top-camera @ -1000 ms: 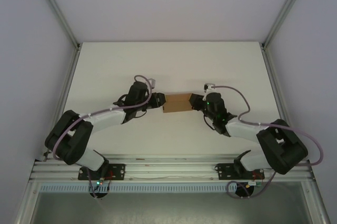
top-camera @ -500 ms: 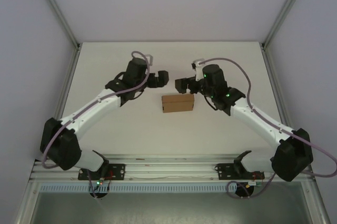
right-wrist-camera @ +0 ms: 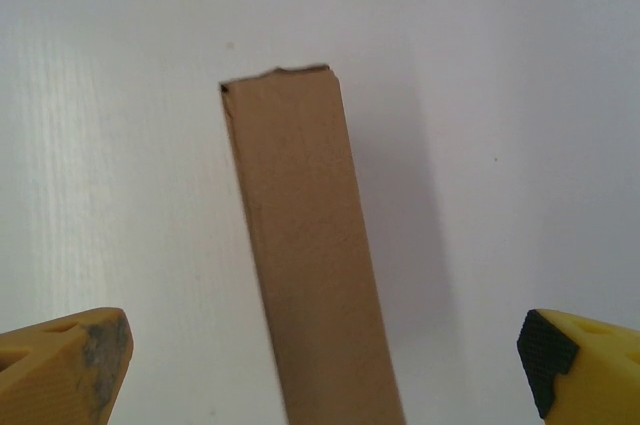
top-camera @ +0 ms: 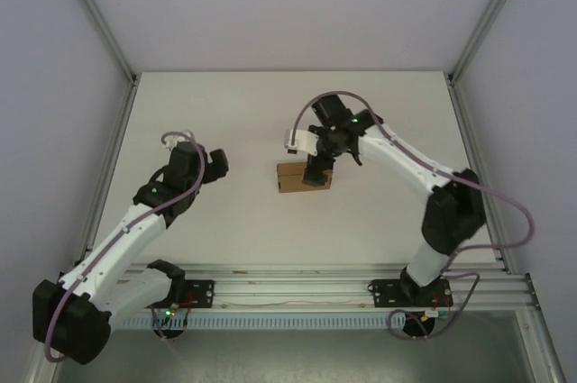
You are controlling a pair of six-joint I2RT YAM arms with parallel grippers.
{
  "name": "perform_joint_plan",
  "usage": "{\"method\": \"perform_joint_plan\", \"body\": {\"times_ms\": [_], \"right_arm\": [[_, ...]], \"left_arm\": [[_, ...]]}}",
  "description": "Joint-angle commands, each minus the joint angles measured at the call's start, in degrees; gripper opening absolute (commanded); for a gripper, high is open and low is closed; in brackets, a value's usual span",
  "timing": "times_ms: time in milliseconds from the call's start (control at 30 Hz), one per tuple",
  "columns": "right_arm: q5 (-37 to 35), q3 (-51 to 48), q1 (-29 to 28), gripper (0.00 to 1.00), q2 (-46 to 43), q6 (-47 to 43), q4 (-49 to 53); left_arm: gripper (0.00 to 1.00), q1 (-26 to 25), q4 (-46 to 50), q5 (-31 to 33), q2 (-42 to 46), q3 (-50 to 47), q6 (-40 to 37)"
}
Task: Assemble paper box
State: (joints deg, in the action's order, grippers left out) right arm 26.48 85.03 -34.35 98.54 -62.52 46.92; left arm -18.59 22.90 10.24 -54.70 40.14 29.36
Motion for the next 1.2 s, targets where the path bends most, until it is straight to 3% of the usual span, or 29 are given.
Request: {"method": "perform_joint_plan", "body": {"times_ms": [0,200,367,500,667,967,1167], "right_arm": [[-6.8,4.7,-1.2,1.0,6.1,-6.8,7.7],[-10.6,8.4,-2.5,1.0,14.5,-6.5,6.9],[-12.4,9.6,-3.3,0.91,18.9,-5.2,7.8],[-12.9,9.2,-3.7,0.76,18.9,-3.9,6.8],[-17.9,7.5,-3.7,0.45,15.6,-0.4,2.3],[-38.9,-6.3,-4.5,0.43,8.6,-1.9,-22.4],[-43.9,-12.8,-5.0,0.43,10.1,-4.7,-34.1]], "left_arm": [[1.0,0.4,2.3,3.7,1.8,-2.1,2.0],[1.0,0.4,1.6,4.3,0.4,-1.2,1.2],[1.0,0.3,1.9,4.8,-1.6,0.5,0.0],[1.0,0.4,1.4,4.5,-2.2,0.6,-0.2],[1.0,0.4,0.8,4.4,-1.7,0.7,-0.3],[1.0,0.4,0.4,5.9,-1.1,0.5,0.4],[1.0,0.4,-0.8,4.9,-1.2,-0.6,1.3]]}}
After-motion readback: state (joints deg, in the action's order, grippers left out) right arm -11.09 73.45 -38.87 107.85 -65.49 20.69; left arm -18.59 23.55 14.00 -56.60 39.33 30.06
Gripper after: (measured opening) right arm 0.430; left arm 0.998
